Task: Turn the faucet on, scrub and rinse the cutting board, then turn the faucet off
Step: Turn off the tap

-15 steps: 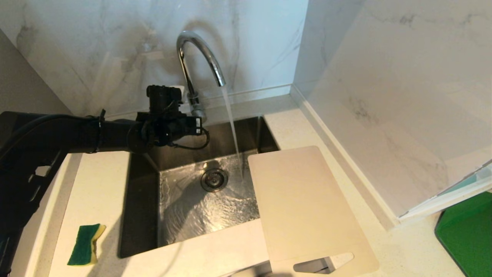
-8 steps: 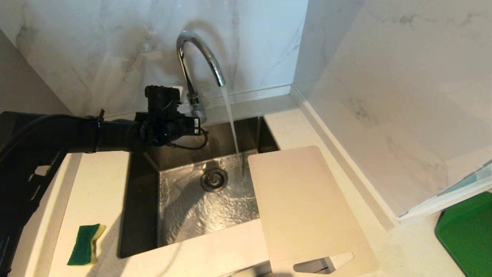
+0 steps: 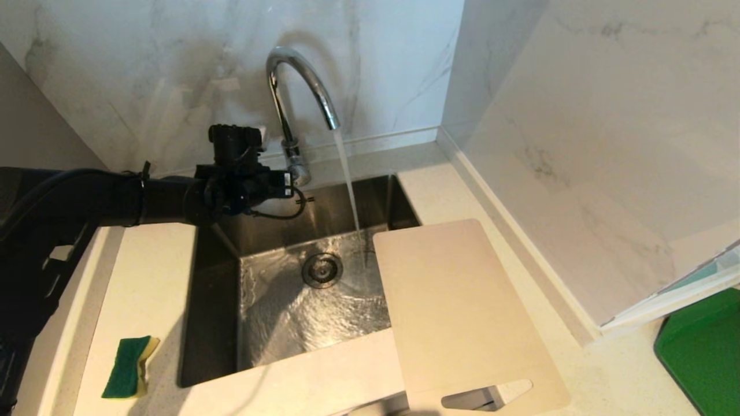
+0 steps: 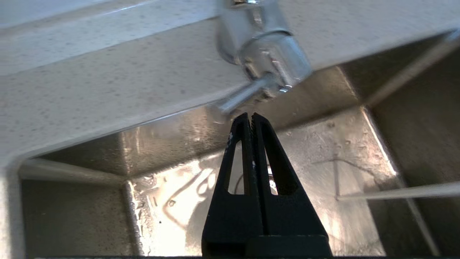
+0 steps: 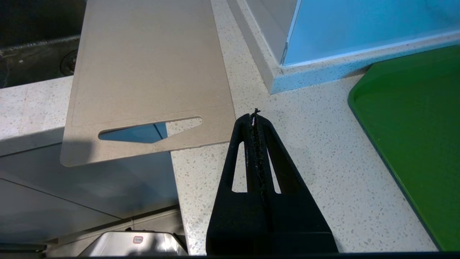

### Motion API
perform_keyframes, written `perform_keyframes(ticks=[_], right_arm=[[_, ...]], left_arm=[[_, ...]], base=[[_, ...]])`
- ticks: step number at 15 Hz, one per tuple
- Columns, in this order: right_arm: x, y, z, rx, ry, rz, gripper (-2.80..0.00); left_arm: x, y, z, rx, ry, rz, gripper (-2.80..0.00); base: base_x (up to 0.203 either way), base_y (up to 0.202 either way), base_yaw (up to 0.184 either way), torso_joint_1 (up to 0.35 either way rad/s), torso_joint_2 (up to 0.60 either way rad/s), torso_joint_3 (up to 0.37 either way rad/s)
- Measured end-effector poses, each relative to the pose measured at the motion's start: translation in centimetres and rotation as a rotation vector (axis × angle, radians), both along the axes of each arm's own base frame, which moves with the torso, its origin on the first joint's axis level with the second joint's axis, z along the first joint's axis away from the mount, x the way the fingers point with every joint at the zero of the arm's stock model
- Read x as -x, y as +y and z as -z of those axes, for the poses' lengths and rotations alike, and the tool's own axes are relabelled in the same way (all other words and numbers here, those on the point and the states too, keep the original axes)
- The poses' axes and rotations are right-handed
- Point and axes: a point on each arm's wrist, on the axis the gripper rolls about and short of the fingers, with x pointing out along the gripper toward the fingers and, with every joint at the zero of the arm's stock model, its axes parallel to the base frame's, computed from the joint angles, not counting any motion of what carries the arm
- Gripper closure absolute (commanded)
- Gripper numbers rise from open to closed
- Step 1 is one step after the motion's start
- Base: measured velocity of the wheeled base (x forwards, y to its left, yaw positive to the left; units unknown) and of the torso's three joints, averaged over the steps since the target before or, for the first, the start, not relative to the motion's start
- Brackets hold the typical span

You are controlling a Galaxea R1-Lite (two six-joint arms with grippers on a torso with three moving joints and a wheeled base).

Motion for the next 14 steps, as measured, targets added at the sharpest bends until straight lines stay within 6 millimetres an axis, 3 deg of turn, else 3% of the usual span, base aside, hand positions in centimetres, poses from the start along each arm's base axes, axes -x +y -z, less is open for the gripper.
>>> perform_keyframes(ticks=[14], right_arm=[[0.0,0.0,0.0,0.001,0.000,0.000,0.00]], left_arm=[[-1.6,0.1,0.3,0.010,-0.130,-0.021,0.00]], base=[[0.000,0.000,0.000,0.000,0.00,0.000]])
